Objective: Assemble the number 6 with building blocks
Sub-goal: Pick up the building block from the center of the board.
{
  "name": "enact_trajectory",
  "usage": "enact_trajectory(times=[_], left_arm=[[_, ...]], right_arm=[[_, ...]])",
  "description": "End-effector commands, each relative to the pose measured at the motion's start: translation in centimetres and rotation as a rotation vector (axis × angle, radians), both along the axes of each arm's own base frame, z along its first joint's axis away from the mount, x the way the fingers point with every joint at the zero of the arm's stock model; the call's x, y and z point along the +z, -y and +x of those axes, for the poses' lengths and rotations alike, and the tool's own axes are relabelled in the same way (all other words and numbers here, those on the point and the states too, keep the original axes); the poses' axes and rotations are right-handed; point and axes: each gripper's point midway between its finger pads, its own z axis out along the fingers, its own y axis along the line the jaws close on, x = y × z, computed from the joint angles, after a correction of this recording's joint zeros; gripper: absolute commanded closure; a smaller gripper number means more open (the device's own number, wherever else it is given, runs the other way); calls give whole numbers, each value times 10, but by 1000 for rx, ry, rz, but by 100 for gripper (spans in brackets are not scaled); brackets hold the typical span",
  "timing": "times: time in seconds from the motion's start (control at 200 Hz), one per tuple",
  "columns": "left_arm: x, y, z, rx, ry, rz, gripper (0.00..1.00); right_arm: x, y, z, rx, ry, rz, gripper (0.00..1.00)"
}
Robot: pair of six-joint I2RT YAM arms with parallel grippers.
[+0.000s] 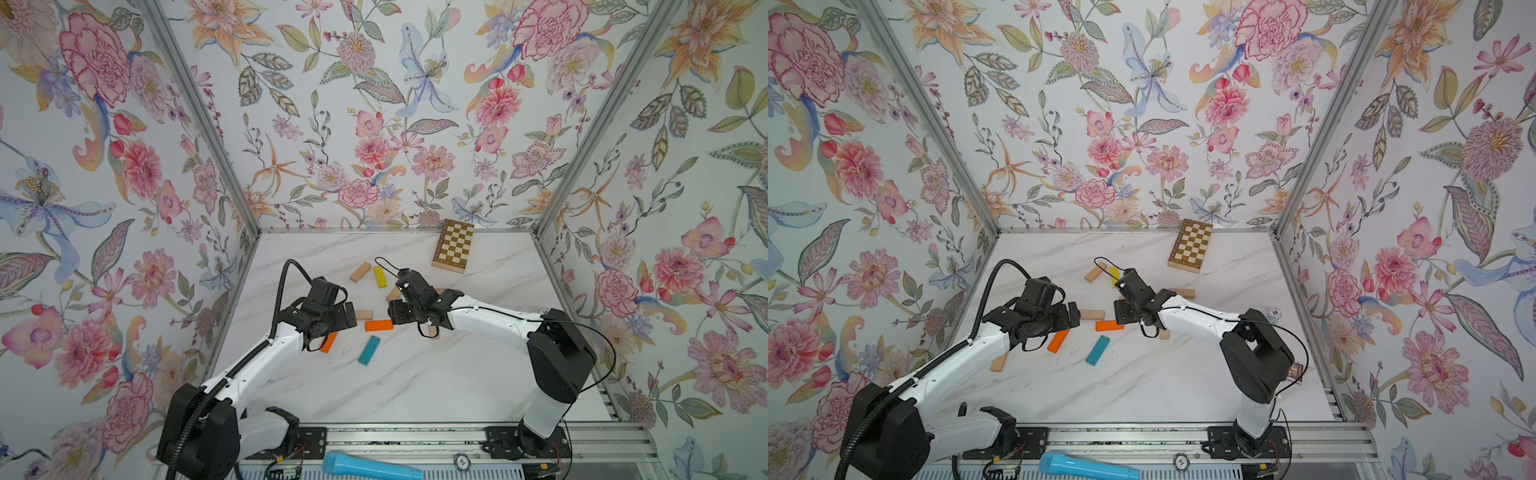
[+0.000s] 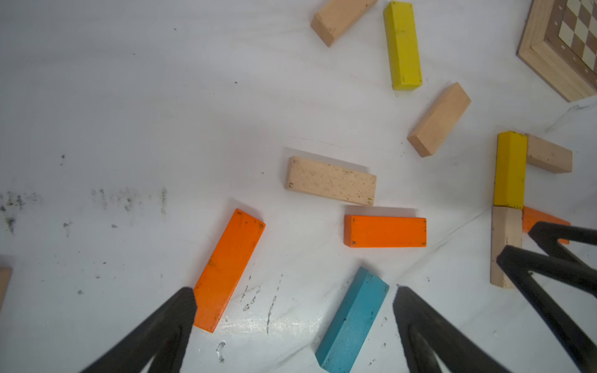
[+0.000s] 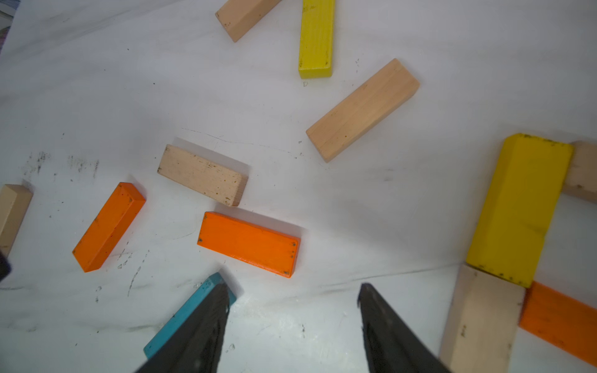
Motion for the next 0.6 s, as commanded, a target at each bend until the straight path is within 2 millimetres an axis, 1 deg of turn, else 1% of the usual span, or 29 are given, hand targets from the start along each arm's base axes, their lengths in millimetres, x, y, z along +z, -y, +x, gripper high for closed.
enact_trajectory(times=[0.0, 0.045, 0.1, 0.22, 0.265, 0.325, 0.385, 0.41, 0.55, 0.595], left_arm=[[11, -19, 1, 101, -15, -1, 1], [11, -25, 2, 129, -15, 7, 1], [10, -34, 2, 172, -17, 17, 1], [6, -42, 2, 210, -11, 22, 1], [6, -43, 3, 219, -5, 17, 1], [6, -43, 3, 221, -2, 16, 1], [5, -42, 4, 220, 2, 9, 1], [5, -42, 5, 221, 4, 4, 1], [1, -36, 5, 211, 2, -21, 2], [-2, -36, 5, 212, -2, -23, 2]], right_arm=[[-19, 12, -7, -60, -63, -117, 25], [-19, 12, -5, -76, -62, -130, 20], [-17, 10, -1, -88, -65, -138, 19], [-15, 11, 12, -189, -84, -116, 22], [-14, 14, 20, -251, -88, -106, 24], [-13, 9, 29, -293, -101, -72, 25], [-14, 9, 40, -357, -102, -74, 26], [-17, 9, 43, -379, -108, -85, 27], [-20, 15, 66, -520, -109, -165, 30], [-25, 14, 72, -545, -114, -181, 31]])
